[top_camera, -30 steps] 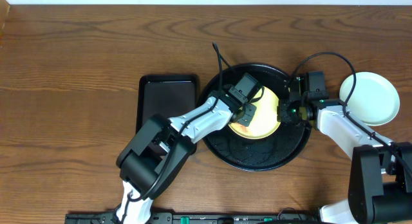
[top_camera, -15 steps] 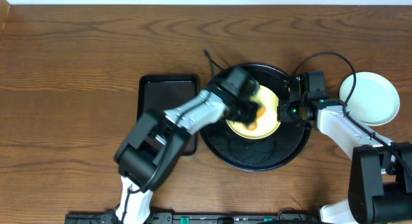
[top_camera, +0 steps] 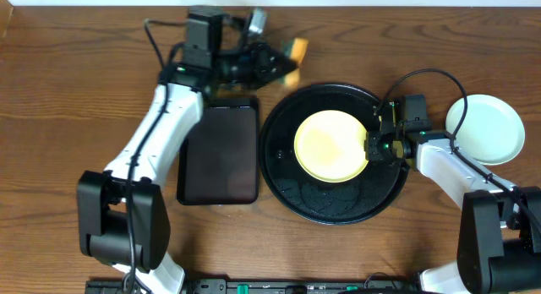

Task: Clean dirty plates on tray and stack at the side
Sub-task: 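Move the sponge with the left gripper back onto the black rectangular tray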

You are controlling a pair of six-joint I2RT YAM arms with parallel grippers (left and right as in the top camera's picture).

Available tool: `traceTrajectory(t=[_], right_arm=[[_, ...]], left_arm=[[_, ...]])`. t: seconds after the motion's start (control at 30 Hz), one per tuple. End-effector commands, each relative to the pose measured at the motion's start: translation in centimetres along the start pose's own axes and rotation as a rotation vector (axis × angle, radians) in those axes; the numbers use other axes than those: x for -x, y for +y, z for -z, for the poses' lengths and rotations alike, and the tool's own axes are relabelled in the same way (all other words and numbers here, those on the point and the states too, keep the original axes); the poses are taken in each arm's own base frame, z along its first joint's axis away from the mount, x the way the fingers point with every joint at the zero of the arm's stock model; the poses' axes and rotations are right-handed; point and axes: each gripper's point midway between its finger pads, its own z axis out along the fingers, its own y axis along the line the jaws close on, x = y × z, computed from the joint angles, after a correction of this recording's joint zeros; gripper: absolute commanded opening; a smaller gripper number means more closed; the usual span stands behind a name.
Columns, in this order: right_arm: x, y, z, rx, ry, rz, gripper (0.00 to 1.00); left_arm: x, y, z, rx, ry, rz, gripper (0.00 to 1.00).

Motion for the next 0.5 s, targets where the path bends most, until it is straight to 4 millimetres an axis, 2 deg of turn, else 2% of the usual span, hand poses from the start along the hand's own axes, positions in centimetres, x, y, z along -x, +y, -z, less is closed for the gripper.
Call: traceTrajectory(t=[0.0,0.1,0.2,0.3,0.47], right_arm=[[-0.2,-0.4,0.0,-0.004,0.004,-0.015,0.25],[-0.2,-0.4,0.0,-0.004,0.004,-0.015,0.25],[-0.2,-0.4,0.0,-0.004,0.003,-0.015,0.25],[-0.1,-0.4,0.0,-0.003,-0.001,-0.015,0.26],[0.0,-0.4,0.0,-0.003,-0.004,-0.014,0.29]], left_arm=[[-1.3,3.4,1.8,0.036,0.051,0.015,0.08],[-3.0,10.2,5.0,0.358,0.047,0.096,0.08],[-5.1,14.7,8.3,0.632,0.097,0.121,0.08],[-6.1,17.3,10.7,0.835,0.12,0.13,0.08],[-6.7,19.5,11.1,0.956,0.122,0.107,0.08]])
